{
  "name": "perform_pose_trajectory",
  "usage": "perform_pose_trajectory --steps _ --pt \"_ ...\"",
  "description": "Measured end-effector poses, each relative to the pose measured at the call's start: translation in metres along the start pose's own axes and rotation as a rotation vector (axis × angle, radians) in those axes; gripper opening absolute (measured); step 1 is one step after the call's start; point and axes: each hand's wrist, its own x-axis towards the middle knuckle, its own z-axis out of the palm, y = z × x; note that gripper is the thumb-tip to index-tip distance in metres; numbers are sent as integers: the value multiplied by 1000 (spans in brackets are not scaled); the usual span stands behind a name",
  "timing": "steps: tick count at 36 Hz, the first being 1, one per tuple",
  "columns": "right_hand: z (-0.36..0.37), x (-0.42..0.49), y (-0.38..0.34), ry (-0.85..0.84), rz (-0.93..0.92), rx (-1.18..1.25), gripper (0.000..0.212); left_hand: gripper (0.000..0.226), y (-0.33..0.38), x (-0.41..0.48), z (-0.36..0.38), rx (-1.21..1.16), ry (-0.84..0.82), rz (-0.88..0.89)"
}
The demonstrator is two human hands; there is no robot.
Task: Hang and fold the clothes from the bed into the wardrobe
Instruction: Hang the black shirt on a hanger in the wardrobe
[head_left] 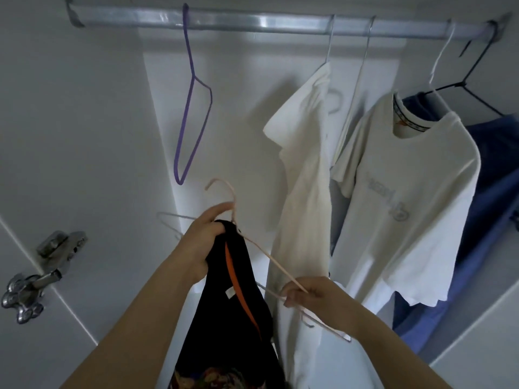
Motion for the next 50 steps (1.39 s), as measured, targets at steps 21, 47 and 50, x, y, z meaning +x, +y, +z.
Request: perform_pose_trajectory --steps 21,47,50 --pt "35 35 -1 480 -53 348 29 24 -20 7 -2 463 220 133" --pt "5 16 11 376 -20 430 49 34 -17 76 -66 269 580 -265" --pt "2 15 9 350 -37 334 47 37 -13 82 -69 166 606 -249"
